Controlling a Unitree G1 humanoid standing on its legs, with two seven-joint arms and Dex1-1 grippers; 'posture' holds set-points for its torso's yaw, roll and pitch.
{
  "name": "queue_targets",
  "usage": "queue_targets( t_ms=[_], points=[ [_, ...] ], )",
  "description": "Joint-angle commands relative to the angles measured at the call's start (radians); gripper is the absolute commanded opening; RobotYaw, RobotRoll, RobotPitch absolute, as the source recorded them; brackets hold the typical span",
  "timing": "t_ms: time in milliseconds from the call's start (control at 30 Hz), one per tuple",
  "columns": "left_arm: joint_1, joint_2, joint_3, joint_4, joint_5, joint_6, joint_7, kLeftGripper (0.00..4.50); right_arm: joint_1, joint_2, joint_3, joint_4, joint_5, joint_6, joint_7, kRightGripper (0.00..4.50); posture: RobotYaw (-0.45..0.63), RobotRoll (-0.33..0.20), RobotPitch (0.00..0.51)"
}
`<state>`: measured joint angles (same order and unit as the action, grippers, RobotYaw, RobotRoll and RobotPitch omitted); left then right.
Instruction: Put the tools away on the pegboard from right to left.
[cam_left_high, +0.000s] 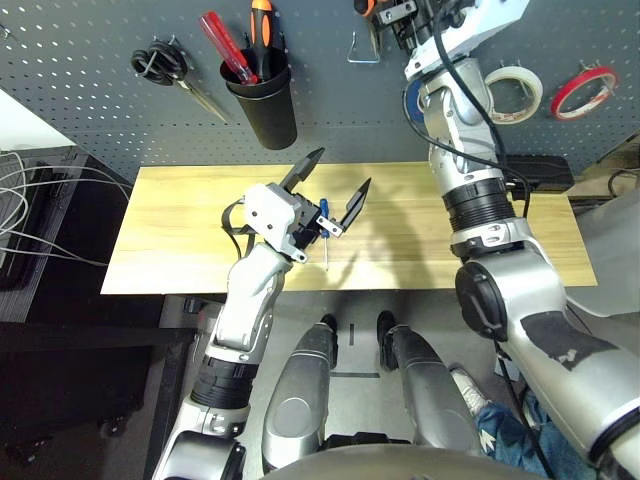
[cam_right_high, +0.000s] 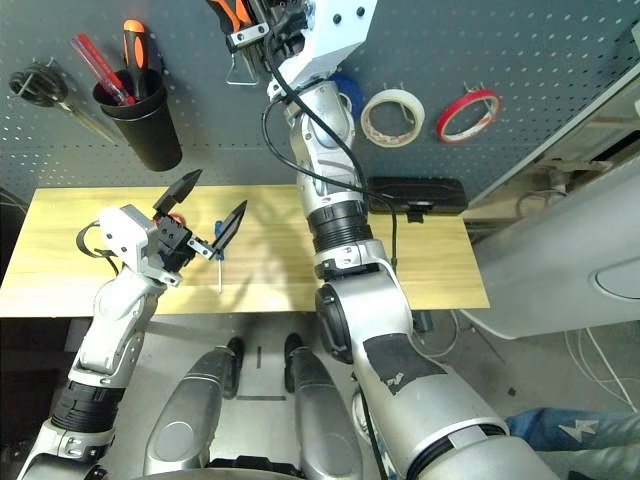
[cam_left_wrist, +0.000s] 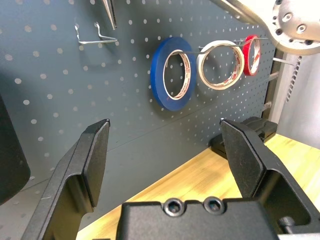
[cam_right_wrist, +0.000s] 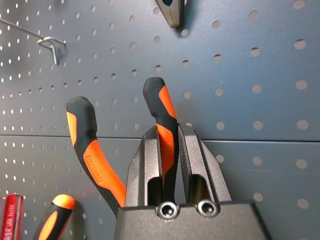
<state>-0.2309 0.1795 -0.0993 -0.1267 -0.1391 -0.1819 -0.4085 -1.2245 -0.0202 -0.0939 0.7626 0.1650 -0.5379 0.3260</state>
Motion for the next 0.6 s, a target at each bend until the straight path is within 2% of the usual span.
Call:
queue_targets(
  t_ms=[33, 267, 600],
  points=[
    [0.019, 0.001, -0.01, -0.018, 0.001, 0.008, -0.006, 4.5, -0.037, 0.012, 0.002, 0.037, -0.01, -0.059, -0.001, 0.27, 0.15, 0.0, 0.33],
    [0.024, -0.001, -0.01, -0.021, 0.004, 0.009, -0.002, 4.5, -0.077, 0.017, -0.001, 0.142, -0.022, -0.127, -0.005, 0.27, 0.16, 0.0, 0.333],
    [0.025, -0.002, -0.01, -0.024, 0.007, 0.014, 0.002, 4.5, -0.059, 0.02, -0.002, 0.241, -0.045, -0.188, -0.031, 0.27, 0.17, 0.0, 0.336]
  ],
)
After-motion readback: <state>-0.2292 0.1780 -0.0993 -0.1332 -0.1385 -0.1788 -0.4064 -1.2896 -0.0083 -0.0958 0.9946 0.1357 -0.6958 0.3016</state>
